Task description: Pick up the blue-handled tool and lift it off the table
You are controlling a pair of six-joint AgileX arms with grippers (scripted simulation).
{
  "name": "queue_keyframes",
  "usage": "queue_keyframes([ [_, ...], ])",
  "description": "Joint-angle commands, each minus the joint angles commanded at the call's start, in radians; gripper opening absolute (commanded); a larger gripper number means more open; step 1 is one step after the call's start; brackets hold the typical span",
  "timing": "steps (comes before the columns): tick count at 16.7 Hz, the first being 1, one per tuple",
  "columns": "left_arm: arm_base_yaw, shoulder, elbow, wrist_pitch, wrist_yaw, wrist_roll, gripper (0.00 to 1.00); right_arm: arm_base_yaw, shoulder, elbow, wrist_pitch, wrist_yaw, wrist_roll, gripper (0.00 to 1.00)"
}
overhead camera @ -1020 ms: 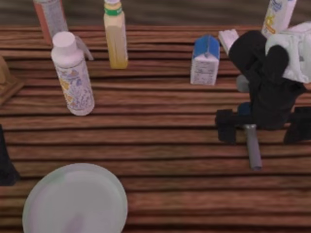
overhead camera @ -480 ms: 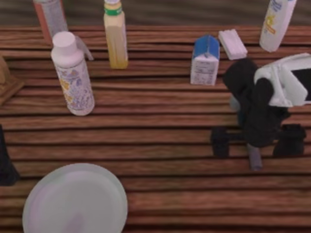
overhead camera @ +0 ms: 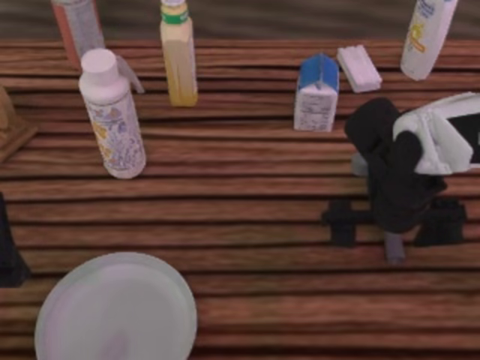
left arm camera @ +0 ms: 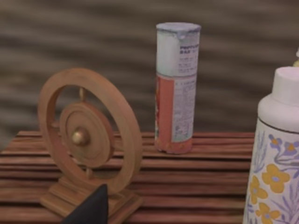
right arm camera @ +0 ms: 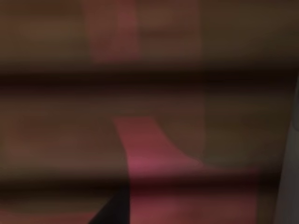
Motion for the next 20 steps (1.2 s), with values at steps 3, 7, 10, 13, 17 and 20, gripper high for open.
queue_keyframes([
  [3,0.000,0.000,0.000,0.000,0.000,0.000,1.00,0.000,0.000,0.000,0.000,0.000,0.000,0.77],
  [7,0.000,0.000,0.000,0.000,0.000,0.000,1.00,0.000,0.000,0.000,0.000,0.000,0.000,0.47],
  [10,0.000,0.000,0.000,0.000,0.000,0.000,1.00,0.000,0.000,0.000,0.000,0.000,0.000,0.25],
  [13,0.000,0.000,0.000,0.000,0.000,0.000,1.00,0.000,0.000,0.000,0.000,0.000,0.000,0.02],
  [17,0.000,0.000,0.000,0.000,0.000,0.000,1.00,0.000,0.000,0.000,0.000,0.000,0.000,0.00],
  [20,0.000,0.000,0.000,0.000,0.000,0.000,1.00,0.000,0.000,0.000,0.000,0.000,0.000,0.00],
])
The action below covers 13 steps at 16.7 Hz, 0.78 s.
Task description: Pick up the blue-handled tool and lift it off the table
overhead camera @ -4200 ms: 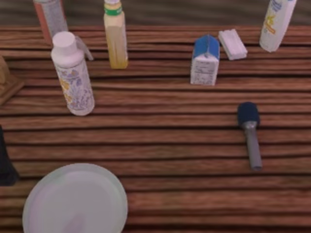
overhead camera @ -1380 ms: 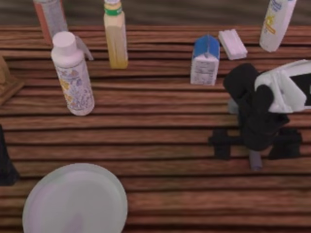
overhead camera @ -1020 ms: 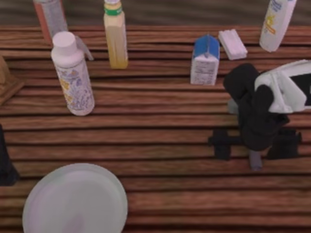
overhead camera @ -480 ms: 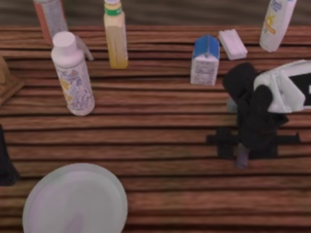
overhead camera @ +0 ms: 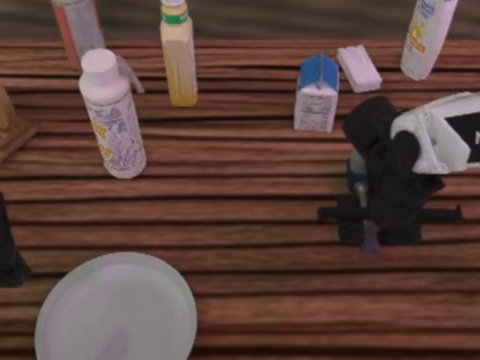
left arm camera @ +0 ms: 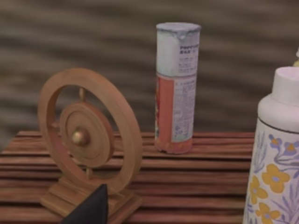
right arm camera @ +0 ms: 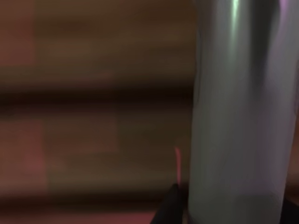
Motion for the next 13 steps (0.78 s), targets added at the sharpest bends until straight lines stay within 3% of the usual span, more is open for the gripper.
queue_keyframes([
  [1,0.000,0.000,0.000,0.000,0.000,0.000,1.00,0.000,0.000,0.000,0.000,0.000,0.000,0.00],
  [2,0.000,0.000,0.000,0.000,0.000,0.000,1.00,0.013,-0.043,0.023,-0.012,-0.050,0.031,0.00],
  [6,0.000,0.000,0.000,0.000,0.000,0.000,1.00,0.017,-0.055,0.014,0.053,-0.068,0.009,0.00],
  [9,0.000,0.000,0.000,0.000,0.000,0.000,1.00,0.019,-0.084,-0.019,0.201,-0.108,-0.039,0.00],
  [13,0.000,0.000,0.000,0.000,0.000,0.000,1.00,0.020,-0.133,-0.100,0.507,-0.187,-0.130,0.00],
])
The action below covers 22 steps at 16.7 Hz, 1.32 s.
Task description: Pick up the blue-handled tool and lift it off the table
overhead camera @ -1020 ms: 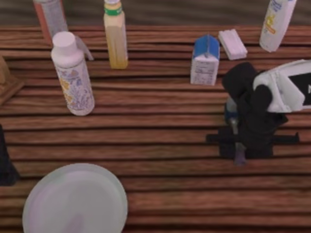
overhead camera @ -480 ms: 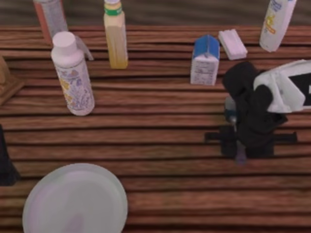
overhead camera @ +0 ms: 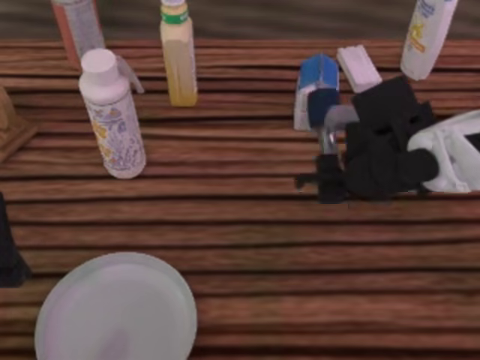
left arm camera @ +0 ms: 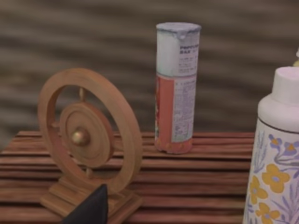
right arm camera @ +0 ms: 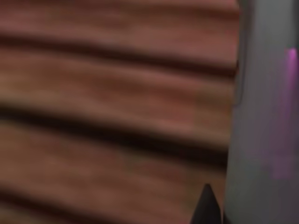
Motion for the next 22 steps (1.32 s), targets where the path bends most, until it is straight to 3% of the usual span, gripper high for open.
queue_keyframes([
  [7,0.000,0.000,0.000,0.000,0.000,0.000,1.00,-0.002,-0.142,-0.189,0.648,-0.160,-0.193,0.00],
  [12,0.000,0.000,0.000,0.000,0.000,0.000,1.00,-0.005,-0.256,-0.268,0.940,-0.242,-0.299,0.00],
  [19,0.000,0.000,0.000,0.000,0.000,0.000,1.00,-0.005,-0.281,-0.277,0.986,-0.256,-0.318,0.00],
  [22,0.000,0.000,0.000,0.000,0.000,0.000,1.00,0.027,-0.286,-0.281,0.991,-0.221,-0.318,0.00],
])
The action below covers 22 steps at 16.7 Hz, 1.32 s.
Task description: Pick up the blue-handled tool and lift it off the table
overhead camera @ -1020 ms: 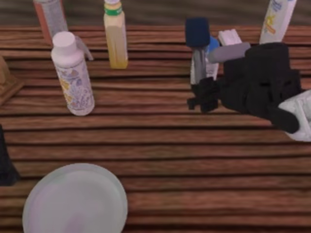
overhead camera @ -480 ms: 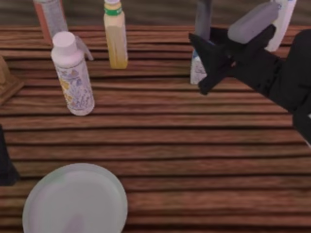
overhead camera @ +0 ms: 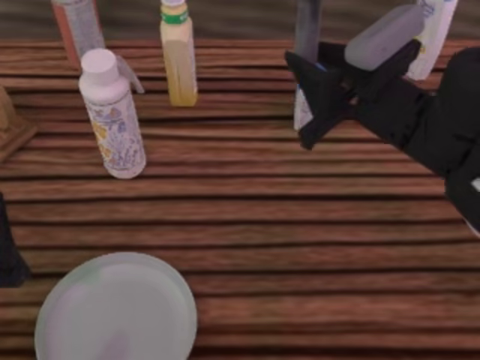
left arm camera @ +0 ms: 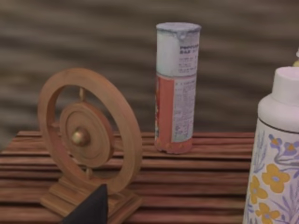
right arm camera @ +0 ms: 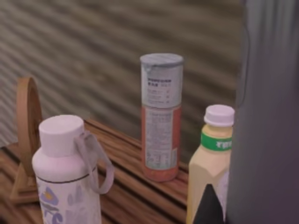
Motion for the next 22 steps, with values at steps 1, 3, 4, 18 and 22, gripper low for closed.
queue_keyframes([
  [1,0.000,0.000,0.000,0.000,0.000,0.000,1.00,0.024,-0.003,-0.004,0.003,0.025,0.001,0.00],
  [3,0.000,0.000,0.000,0.000,0.000,0.000,1.00,0.083,-0.011,-0.012,0.011,0.078,0.005,0.00],
  [4,0.000,0.000,0.000,0.000,0.000,0.000,1.00,0.110,-0.016,-0.014,0.015,0.102,0.007,0.00],
  [18,-0.006,0.013,0.010,0.007,0.010,0.000,1.00,0.145,-0.027,-0.014,0.025,0.133,0.008,0.00],
  [22,-0.059,0.165,0.115,0.078,0.106,0.004,1.00,0.145,-0.027,-0.014,0.025,0.133,0.008,0.00],
])
